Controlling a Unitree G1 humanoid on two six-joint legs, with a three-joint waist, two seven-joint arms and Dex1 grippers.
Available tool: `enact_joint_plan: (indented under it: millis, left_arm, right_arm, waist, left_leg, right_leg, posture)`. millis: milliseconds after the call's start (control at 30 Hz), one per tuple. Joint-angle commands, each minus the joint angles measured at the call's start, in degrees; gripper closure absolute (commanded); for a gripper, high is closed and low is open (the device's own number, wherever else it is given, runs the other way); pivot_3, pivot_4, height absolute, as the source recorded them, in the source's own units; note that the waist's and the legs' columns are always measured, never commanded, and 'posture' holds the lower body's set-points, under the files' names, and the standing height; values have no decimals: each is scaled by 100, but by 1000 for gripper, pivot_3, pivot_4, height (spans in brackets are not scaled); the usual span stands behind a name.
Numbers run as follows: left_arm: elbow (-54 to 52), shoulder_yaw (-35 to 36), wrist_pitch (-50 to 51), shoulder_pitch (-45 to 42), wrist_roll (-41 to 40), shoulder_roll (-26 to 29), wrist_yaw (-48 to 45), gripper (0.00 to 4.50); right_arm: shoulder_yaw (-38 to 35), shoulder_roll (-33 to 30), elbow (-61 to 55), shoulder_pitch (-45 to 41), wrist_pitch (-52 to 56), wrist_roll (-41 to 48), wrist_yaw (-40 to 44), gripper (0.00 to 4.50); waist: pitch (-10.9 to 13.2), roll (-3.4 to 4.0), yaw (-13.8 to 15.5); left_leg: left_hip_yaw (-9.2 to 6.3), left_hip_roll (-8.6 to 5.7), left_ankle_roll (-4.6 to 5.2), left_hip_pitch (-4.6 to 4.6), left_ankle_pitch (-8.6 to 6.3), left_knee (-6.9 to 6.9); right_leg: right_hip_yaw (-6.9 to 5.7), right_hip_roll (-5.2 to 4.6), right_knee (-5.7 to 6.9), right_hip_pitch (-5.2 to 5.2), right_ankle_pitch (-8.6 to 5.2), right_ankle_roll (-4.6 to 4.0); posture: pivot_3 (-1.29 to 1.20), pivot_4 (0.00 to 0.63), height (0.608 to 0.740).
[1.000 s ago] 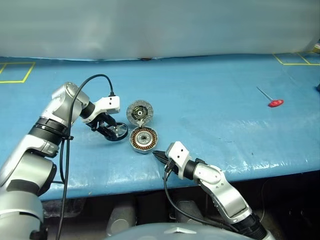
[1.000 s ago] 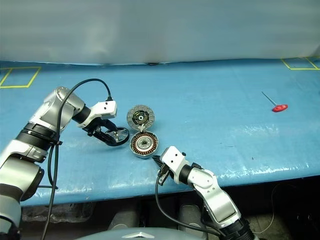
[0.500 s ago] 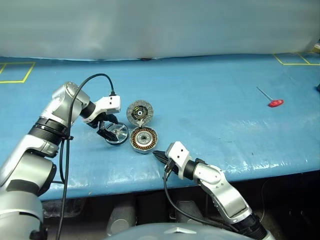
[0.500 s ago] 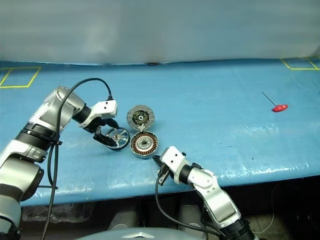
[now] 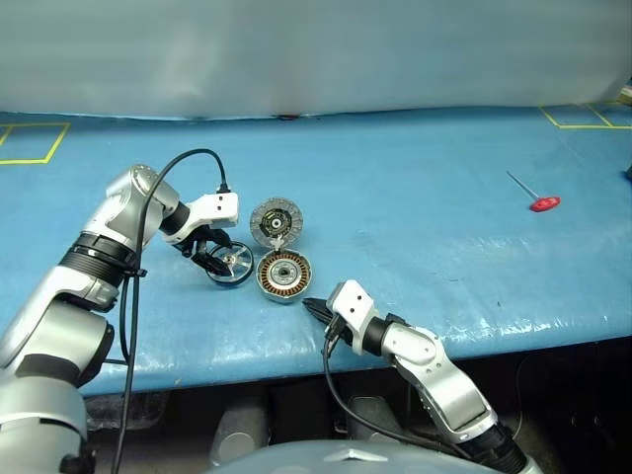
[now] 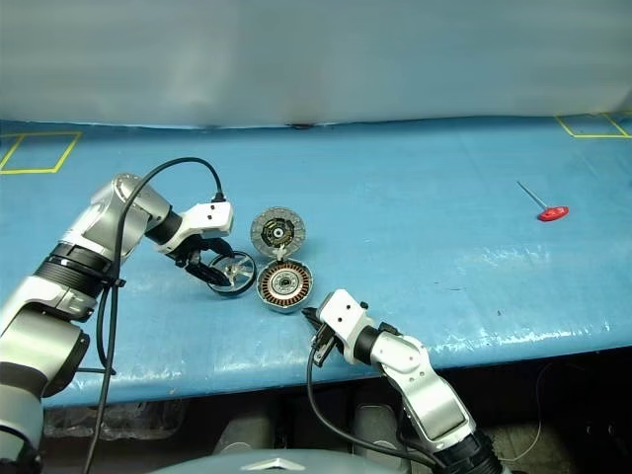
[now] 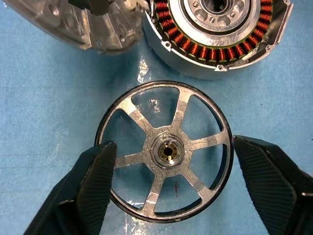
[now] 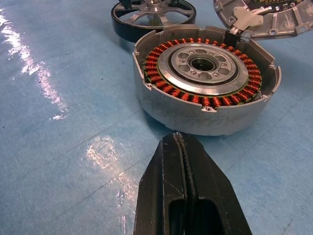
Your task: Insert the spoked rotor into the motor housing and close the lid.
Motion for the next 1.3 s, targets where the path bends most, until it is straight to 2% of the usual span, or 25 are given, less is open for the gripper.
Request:
enact_joint_plan:
  millis: [33, 367, 733, 1300]
  left_arm:
    - [-77, 116, -87, -166, 14, 30, -36, 1265]
    - [-69, 78, -467, -113, 72, 11, -30, 1265]
    - [389, -36, -1750, -237, 468, -26, 47, 1265]
    - [605, -83, -2188, -215, 635, -259, -65, 1265]
  right_arm:
    - [19, 26, -151, -20, 1, -17, -24, 4500]
    - [33, 65, -93, -45, -9, -58, -22, 4500]
    - [21, 108, -160, 28, 48, -63, -85, 4500]
    - [-16, 160, -154, 35, 64, -44, -147, 4500]
  waist:
    - [0, 0, 0]
    - [0, 0, 0]
    - [0, 0, 0]
    - [0, 0, -4]
  left_leg:
    - [0, 0, 0, 0, 0, 0]
    - [0, 1, 0, 0, 0, 0]
    - [2, 0, 0, 0, 0, 0]
    - [3, 0, 1, 1, 0, 0]
  right_leg:
    - [0, 0, 0, 0, 0, 0]
    - [0, 0, 0, 0, 0, 0]
    - [0, 0, 0, 0, 0, 0]
    - [0, 0, 0, 0, 0, 1]
  posture:
    - [0, 150, 740]
    - [0, 150, 740]
    - [0, 150, 740]
    - [0, 150, 740]
